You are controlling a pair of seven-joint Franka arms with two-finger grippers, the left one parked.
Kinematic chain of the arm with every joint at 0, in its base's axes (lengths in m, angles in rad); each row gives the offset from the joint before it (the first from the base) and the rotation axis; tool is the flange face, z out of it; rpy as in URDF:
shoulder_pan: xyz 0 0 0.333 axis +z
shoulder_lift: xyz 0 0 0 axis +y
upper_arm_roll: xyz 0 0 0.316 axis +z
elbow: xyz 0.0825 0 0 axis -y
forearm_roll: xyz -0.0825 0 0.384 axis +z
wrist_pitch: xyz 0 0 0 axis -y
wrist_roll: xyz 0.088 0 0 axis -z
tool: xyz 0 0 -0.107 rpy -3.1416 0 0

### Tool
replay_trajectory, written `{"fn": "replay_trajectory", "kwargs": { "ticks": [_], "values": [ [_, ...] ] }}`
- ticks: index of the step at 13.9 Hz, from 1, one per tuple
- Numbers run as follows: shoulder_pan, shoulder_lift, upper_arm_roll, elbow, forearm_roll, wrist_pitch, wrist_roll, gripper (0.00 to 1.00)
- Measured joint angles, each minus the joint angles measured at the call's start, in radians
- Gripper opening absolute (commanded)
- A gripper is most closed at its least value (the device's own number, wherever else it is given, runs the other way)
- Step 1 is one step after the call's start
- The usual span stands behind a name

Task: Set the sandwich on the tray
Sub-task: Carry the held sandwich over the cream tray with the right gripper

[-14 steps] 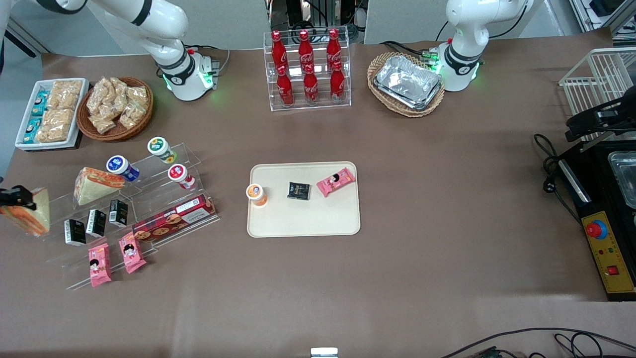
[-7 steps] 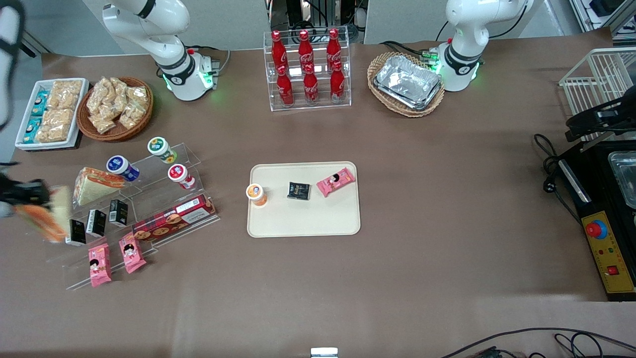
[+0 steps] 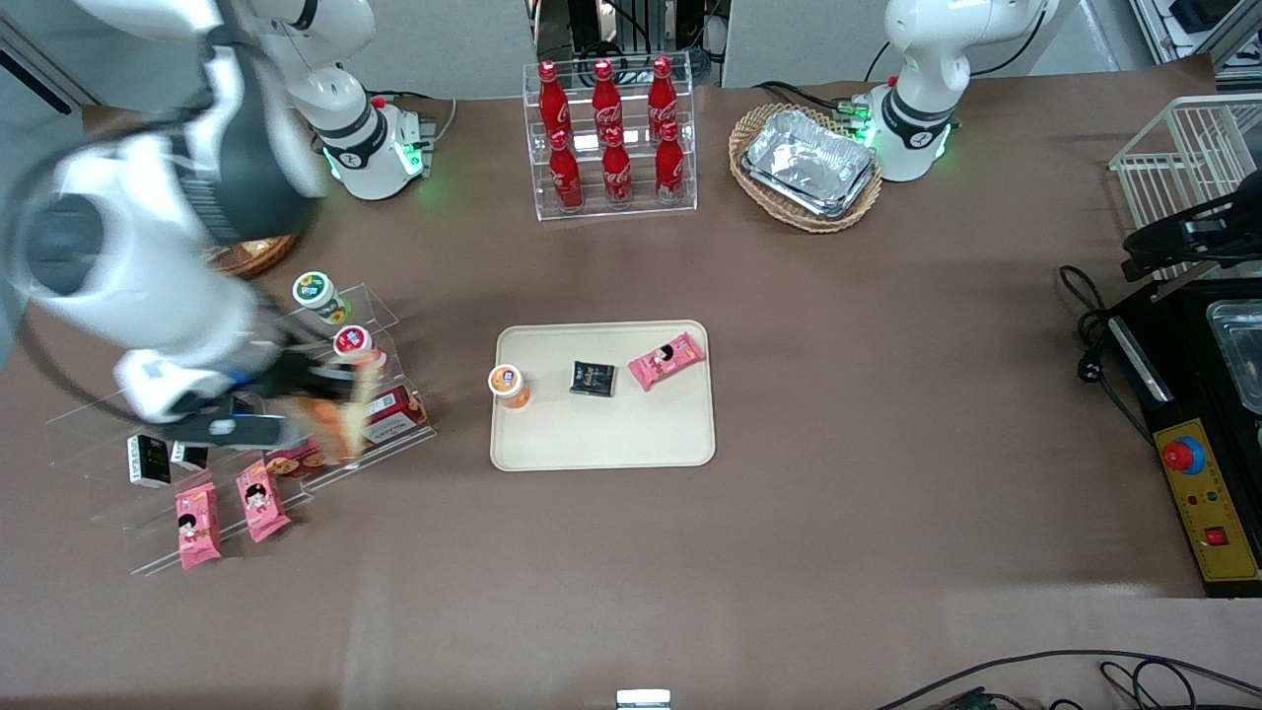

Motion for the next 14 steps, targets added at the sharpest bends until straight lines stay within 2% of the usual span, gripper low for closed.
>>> {"fn": "replay_trajectory", "kwargs": {
  "ticks": [4,9,11,14],
  "values": [
    [0.143,0.133,-0.001,0.000,0.000,0.151,0.496,0.00],
    [0.227,0.278,-0.001,0.000,0.022,0.308,1.019,0.00],
    [0.238,0.327,-0.001,0.000,0.030,0.368,1.185,0.00],
    [0.241,0.378,0.002,0.001,0.046,0.428,1.325,0.00]
  ]
}}
